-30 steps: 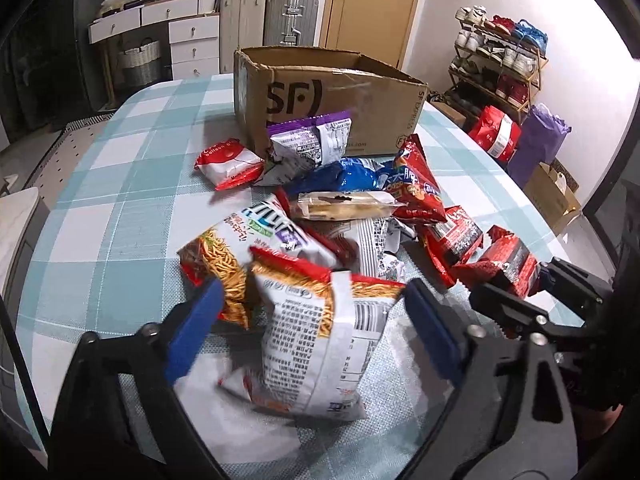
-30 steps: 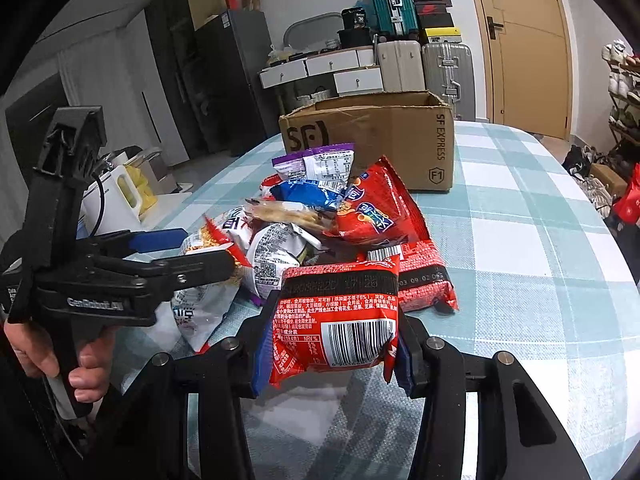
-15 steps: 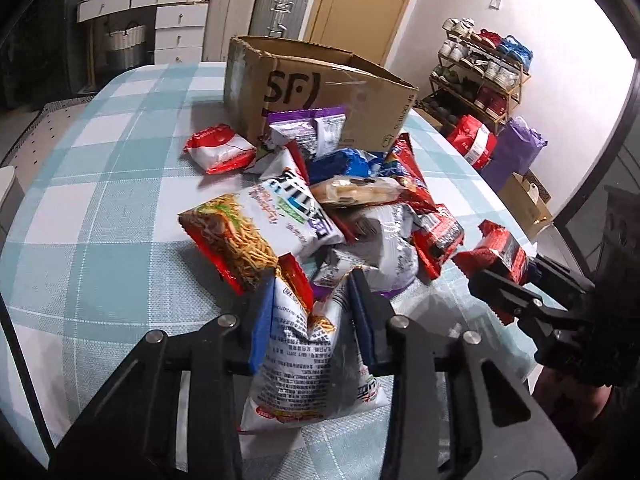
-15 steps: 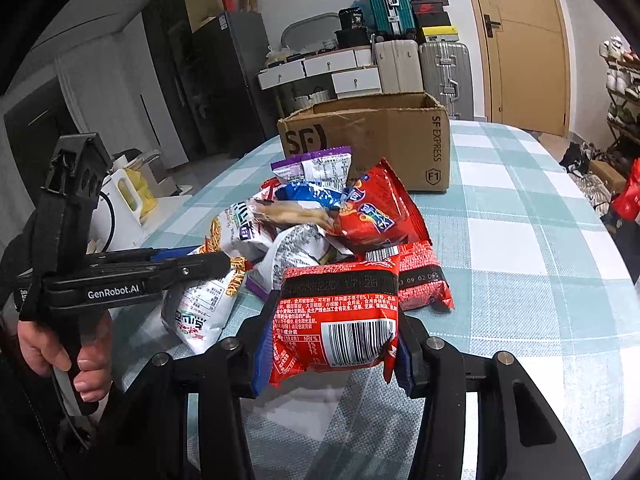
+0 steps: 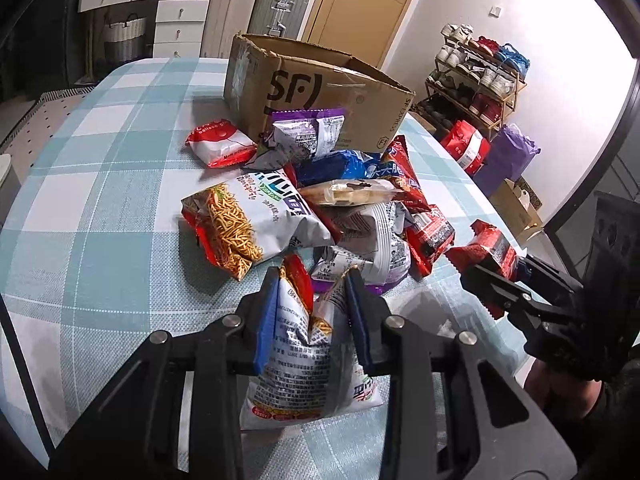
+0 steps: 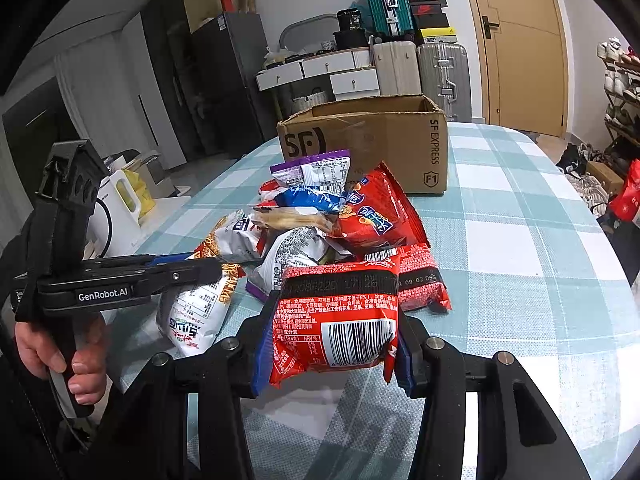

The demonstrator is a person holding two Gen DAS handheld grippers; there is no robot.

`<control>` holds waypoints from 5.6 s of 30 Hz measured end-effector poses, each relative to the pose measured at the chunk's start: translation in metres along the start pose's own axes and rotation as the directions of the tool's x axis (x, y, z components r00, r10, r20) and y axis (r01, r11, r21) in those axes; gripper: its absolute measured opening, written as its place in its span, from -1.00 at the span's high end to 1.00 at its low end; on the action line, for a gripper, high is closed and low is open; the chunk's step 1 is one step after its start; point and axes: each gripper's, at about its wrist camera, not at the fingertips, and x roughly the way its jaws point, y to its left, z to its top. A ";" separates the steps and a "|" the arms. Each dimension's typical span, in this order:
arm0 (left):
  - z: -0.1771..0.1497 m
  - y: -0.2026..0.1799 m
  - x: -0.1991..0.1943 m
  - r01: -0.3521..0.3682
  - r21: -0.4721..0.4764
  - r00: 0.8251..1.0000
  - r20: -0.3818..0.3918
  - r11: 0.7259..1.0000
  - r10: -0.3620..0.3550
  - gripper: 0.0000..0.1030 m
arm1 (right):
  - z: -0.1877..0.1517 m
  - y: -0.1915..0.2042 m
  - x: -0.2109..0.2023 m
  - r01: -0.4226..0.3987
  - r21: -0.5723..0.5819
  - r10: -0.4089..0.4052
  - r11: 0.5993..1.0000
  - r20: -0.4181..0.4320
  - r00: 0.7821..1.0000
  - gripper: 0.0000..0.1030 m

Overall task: Organize snacks
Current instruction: 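Lift the white noodle-snack bag with the left tool while the right tool holds the red pack, then drop the white bag into the box with the left tool while the right tool drops the red pack in, then move both open tools back over the snack pile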

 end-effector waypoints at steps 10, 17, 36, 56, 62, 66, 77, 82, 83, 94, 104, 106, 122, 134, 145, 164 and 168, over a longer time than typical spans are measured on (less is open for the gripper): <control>0.001 -0.002 -0.008 0.003 0.005 1.000 0.015 1.000 -0.003 0.49 | 0.000 0.002 0.000 0.003 -0.006 -0.003 1.000 0.001 1.000 0.06; 0.003 0.010 -0.003 -0.033 -0.055 0.999 -0.013 0.998 0.033 0.34 | 0.000 0.002 0.001 0.002 -0.008 -0.002 1.000 -0.001 1.000 0.06; -0.012 0.003 0.021 -0.148 0.012 0.976 -0.160 0.989 0.149 0.07 | -0.001 -0.001 0.001 -0.003 0.004 0.003 1.000 0.003 1.000 0.06; 0.044 -0.024 -0.022 -0.075 0.089 0.996 -0.049 0.993 0.079 0.26 | 0.029 0.004 -0.004 -0.053 -0.031 0.053 0.998 0.027 0.998 0.06; 0.083 -0.025 -0.028 -0.065 0.090 0.998 -0.012 0.994 0.066 0.26 | 0.061 0.000 -0.004 -0.104 -0.041 0.106 0.994 0.043 0.993 0.06; 0.117 -0.021 -0.025 -0.055 0.091 0.998 -0.001 0.994 0.055 0.26 | 0.087 -0.005 -0.002 -0.129 -0.048 0.132 0.991 0.059 0.990 0.06; 0.213 -0.023 0.004 -0.057 0.107 0.998 0.015 0.993 0.055 0.26 | 0.167 -0.013 0.014 -0.152 -0.082 0.158 0.985 0.073 0.985 0.06; 0.249 -0.017 0.026 -0.055 0.106 0.998 -0.006 0.993 0.056 0.25 | 0.198 -0.015 0.027 -0.138 -0.088 0.143 0.986 0.050 0.988 0.06; 0.257 -0.014 0.032 -0.054 0.102 0.998 -0.013 0.993 0.055 0.25 | 0.203 -0.017 0.030 -0.137 -0.084 0.142 0.987 0.049 0.989 0.06; 0.307 0.008 0.108 -0.043 0.080 0.995 -0.086 0.996 0.050 0.25 | 0.238 -0.045 0.079 -0.124 -0.033 0.124 0.992 -0.018 0.992 0.05; 0.305 0.020 0.164 -0.028 0.062 0.989 -0.145 0.998 0.037 0.12 | 0.239 -0.063 0.126 -0.094 -0.021 0.093 0.995 -0.051 0.994 -0.23; 0.301 0.019 0.169 -0.032 0.069 0.985 -0.164 0.997 0.043 -0.09 | 0.239 -0.066 0.129 -0.078 -0.020 0.078 0.997 -0.035 0.996 -0.40; 0.280 0.002 0.111 -0.146 0.102 0.987 -0.059 0.984 0.153 -0.54 | 0.241 -0.076 0.095 -0.060 0.000 0.060 0.998 0.033 0.998 -0.46; 0.239 -0.014 0.055 -0.227 0.087 0.974 -0.003 0.970 0.228 -0.68 | 0.221 -0.052 0.043 -0.053 -0.040 0.056 0.998 0.080 0.995 -0.67; 0.198 -0.023 0.006 -0.233 0.055 0.972 0.052 0.971 0.230 -0.95 | 0.187 -0.025 -0.005 -0.039 -0.082 0.049 0.996 0.115 0.992 -0.77; 0.124 -0.026 -0.038 -0.228 0.021 0.969 0.100 0.973 0.225 -0.97 | 0.122 -0.010 -0.033 -0.024 -0.071 0.031 0.997 0.100 0.994 -0.85; 0.111 -0.021 -0.035 -0.230 0.010 0.970 0.087 0.973 0.228 -0.97 | 0.106 -0.014 -0.029 -0.021 -0.052 0.025 0.998 0.082 0.996 -0.86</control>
